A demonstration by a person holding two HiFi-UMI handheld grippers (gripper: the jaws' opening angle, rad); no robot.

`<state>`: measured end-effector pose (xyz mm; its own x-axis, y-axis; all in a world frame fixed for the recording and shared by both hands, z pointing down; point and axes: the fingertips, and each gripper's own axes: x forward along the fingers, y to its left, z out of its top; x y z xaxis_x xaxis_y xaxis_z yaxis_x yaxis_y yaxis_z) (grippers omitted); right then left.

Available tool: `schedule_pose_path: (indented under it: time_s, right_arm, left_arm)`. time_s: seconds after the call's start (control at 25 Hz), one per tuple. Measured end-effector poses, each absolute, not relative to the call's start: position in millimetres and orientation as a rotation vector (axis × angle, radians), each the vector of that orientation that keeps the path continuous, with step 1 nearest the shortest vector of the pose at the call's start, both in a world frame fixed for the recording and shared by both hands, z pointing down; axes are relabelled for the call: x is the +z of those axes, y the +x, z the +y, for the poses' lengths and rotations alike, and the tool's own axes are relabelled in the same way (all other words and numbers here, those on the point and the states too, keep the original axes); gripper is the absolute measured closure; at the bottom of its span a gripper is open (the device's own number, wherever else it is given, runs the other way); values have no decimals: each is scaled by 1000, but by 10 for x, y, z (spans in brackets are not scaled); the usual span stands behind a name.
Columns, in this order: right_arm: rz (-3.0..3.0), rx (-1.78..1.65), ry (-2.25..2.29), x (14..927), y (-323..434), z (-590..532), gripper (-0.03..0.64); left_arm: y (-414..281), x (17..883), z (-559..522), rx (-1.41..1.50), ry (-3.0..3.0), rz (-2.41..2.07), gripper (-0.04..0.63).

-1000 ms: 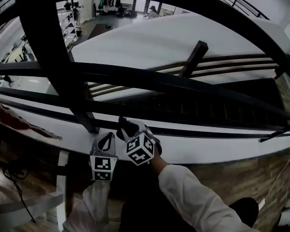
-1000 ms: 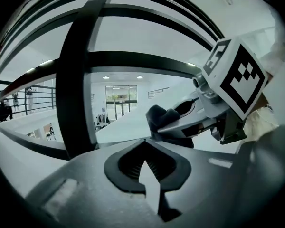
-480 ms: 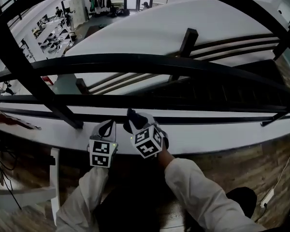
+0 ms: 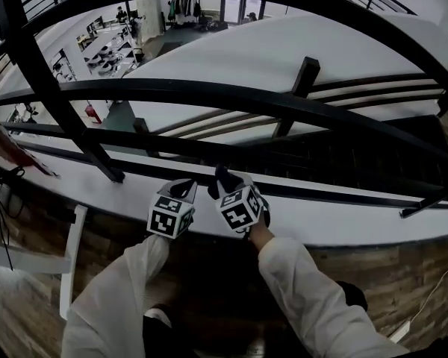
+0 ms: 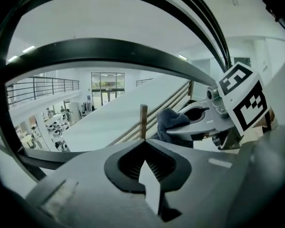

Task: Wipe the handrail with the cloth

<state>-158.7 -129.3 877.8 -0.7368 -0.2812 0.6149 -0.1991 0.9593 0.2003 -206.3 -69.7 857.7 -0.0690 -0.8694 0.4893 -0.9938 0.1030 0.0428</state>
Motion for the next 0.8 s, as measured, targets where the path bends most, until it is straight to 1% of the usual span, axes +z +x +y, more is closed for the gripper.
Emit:
schedule_pose_path:
  time_s: [0.2, 0.6, 0.8]
  right_arm:
    - [-2397, -92, 305, 8761, -1057, -1670, 512]
    - [-2374, -154, 355, 8730, -40, -2264, 512]
    - [-2352, -145, 400, 8781, 377, -2486, 512]
  left_arm:
    - [-1551, 8622, -994, 640, 1862, -1985, 594]
    - [-546, 8692, -1636, 609, 1893, -1965, 594]
    - [-345, 8845, -1766, 610, 1869, -1970, 594]
